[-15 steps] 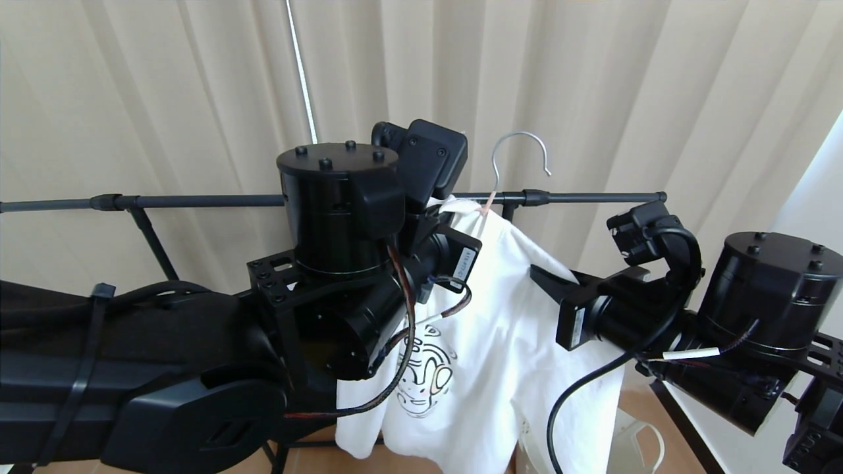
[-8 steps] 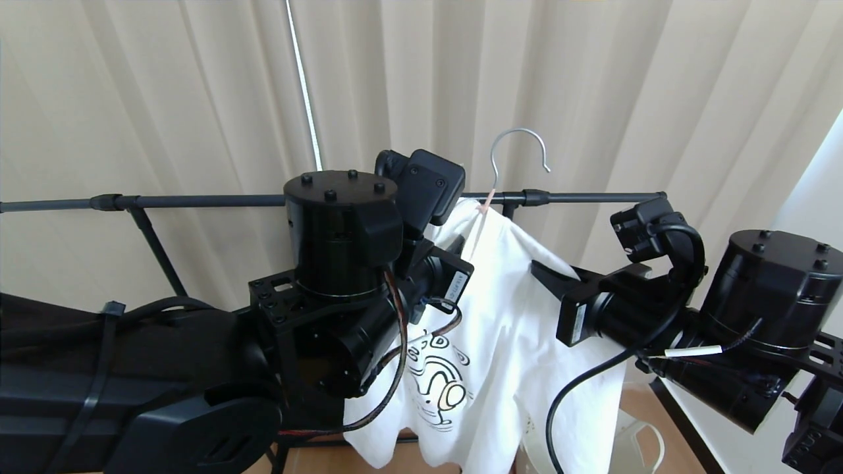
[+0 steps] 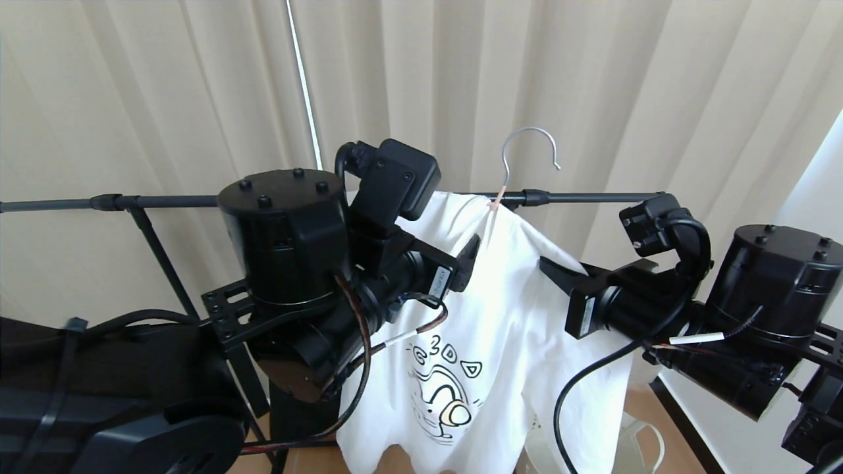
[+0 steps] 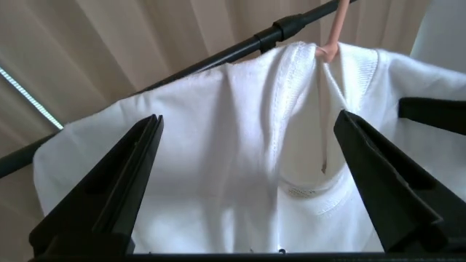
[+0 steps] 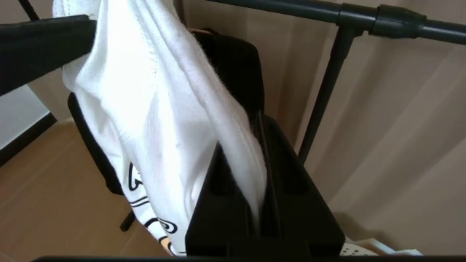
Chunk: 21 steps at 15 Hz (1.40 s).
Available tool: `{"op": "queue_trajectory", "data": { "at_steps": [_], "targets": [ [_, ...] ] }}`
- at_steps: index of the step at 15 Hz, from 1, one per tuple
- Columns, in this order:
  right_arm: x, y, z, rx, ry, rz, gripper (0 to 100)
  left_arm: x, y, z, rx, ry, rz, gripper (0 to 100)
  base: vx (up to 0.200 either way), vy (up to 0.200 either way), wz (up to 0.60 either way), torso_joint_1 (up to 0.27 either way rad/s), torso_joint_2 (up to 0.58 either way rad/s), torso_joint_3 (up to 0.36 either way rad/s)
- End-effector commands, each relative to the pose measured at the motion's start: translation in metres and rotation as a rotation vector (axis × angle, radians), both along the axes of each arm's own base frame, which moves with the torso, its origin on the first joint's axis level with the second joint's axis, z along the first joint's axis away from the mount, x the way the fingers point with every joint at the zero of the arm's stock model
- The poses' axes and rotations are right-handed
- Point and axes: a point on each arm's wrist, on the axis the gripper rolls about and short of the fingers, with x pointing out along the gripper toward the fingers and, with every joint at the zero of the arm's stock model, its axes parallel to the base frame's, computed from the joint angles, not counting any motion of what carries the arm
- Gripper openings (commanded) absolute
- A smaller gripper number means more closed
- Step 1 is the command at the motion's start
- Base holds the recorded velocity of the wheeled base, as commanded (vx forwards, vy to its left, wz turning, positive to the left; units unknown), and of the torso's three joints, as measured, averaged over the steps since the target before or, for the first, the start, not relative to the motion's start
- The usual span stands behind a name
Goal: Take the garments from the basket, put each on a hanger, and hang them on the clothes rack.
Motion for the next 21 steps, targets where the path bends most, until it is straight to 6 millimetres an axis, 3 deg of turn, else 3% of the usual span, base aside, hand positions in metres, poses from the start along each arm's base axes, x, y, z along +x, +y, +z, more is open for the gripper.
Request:
{"op": "queue_trajectory", "data": {
  "at_steps": [1,4,6,10,21],
  "targets": [
    [0.006,-0.013,0.003,0.010,-0.011,-0.025,0,-0.008,0.019,0.013,-0.024,-0.025,0.015,100,0.000,0.000,0.00,0.000,0.00,0.000],
    [0.009,-0.033,0.005,0.020,-0.033,-0.017,0,-0.007,0.038,0.019,-0.027,-0.032,0.041,100,0.000,0.000,0.00,0.000,0.00,0.000],
    [0.012,-0.054,0.007,0.028,-0.037,0.006,0,0.009,0.065,0.007,0.007,0.047,0.103,100,0.000,0.000,0.00,0.000,0.00,0.000],
    [0.014,-0.079,0.000,-0.018,-0.035,0.082,0,0.030,0.088,-0.011,-0.053,0.201,0.104,100,0.000,0.000,0.00,0.000,0.00,0.000],
    [0.004,-0.091,0.001,-0.005,-0.042,0.169,0,0.041,0.090,-0.050,-0.056,0.373,0.120,100,0.000,0.000,0.00,0.000,0.00,0.000]
  ]
}}
